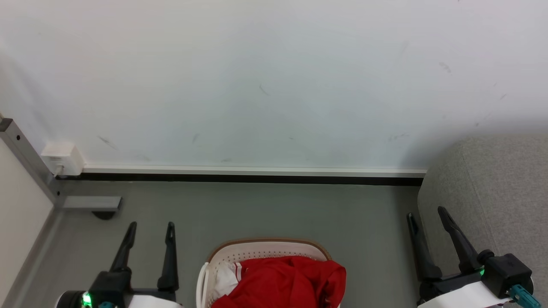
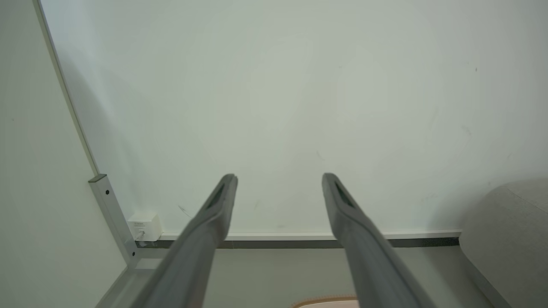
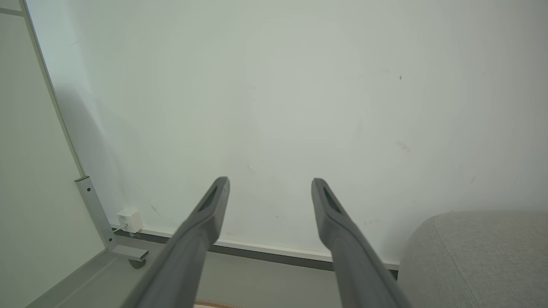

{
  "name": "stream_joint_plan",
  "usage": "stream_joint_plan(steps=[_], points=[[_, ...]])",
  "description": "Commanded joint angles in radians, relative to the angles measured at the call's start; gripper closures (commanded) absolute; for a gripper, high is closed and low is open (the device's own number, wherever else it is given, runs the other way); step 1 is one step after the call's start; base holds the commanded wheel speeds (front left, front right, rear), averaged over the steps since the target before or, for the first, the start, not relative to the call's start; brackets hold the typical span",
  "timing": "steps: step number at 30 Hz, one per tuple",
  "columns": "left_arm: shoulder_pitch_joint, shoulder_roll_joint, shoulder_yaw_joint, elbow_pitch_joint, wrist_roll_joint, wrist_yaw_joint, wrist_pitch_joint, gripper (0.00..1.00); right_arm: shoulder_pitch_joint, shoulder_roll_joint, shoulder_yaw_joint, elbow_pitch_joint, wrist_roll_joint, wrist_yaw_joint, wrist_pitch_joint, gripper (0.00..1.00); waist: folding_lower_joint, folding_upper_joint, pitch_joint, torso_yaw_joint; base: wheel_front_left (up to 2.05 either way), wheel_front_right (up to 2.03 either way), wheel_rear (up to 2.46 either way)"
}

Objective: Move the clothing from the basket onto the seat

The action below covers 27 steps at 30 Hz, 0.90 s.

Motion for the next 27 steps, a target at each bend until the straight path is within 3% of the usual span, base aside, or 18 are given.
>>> stream_joint_plan(steps=[1,27], points=[[0.011,0.000,0.003,0.000,-0.015,-0.002,-0.001,0.00,-0.006,0.001,-0.001,-0.002,0.001,-0.002,0.000,0.00,0.0000,0.0000,0.001,0.000,0.00,0.00,0.00],[0.002,-0.020,0.029,0.007,-0.021,-0.029,-0.001,0.00,-0.016,-0.002,-0.006,-0.001,0.004,-0.002,0.000,0.00,0.0000,0.0000,0.015,-0.009,0.00,0.00,0.00]])
